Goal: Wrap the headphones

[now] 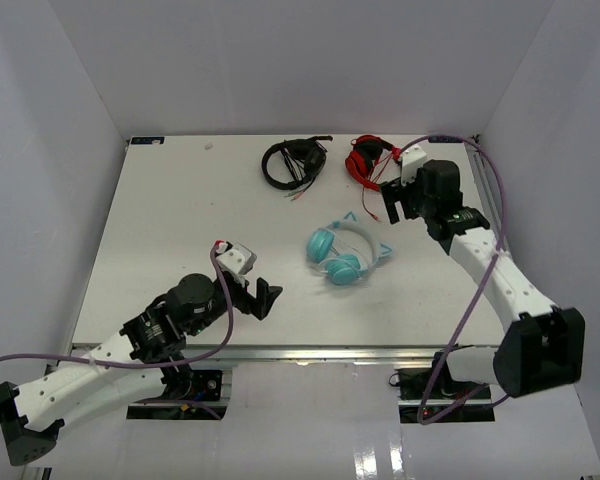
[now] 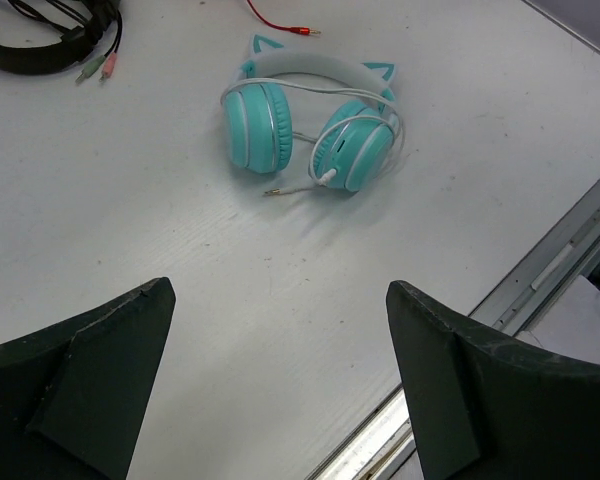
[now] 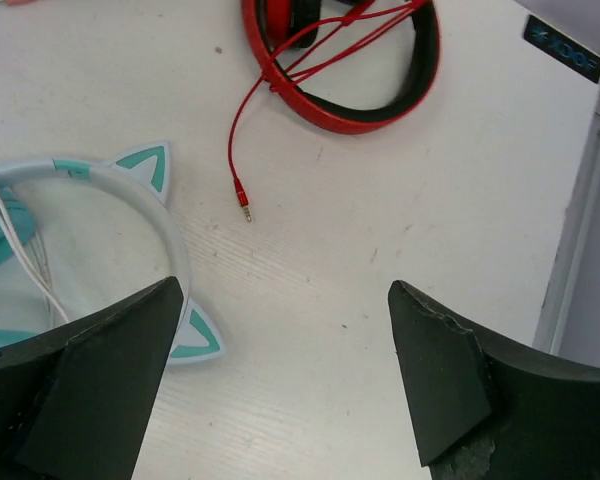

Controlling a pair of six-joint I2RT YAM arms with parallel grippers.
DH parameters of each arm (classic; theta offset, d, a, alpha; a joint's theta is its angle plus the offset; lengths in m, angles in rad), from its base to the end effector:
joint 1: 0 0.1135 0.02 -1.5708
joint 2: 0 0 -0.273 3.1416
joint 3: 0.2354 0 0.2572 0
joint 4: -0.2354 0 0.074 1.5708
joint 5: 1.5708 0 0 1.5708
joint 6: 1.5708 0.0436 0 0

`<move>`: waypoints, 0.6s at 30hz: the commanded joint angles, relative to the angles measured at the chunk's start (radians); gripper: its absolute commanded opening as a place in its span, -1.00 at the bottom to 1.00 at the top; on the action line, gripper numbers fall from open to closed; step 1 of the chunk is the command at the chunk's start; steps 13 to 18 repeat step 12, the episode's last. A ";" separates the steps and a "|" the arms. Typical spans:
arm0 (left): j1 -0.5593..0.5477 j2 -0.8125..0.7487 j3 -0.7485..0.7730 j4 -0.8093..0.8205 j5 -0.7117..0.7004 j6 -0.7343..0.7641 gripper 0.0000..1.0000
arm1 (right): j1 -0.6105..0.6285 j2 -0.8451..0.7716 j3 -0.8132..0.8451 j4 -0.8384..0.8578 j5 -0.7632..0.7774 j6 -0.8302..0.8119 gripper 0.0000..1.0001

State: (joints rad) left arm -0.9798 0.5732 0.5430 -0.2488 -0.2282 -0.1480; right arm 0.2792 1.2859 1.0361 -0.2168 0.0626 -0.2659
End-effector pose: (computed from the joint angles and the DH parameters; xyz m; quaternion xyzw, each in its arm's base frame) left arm 0.0942 -0.1227 0.2819 0.2578 0.7534 -0.2428 0.5540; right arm 0.2943 0.0815 0.3189 -0.2133 0.8240 -0.0232 0.5244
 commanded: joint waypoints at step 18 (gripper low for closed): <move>-0.053 -0.081 -0.008 -0.037 0.002 -0.036 0.96 | -0.025 -0.555 -0.394 0.027 0.231 0.139 0.80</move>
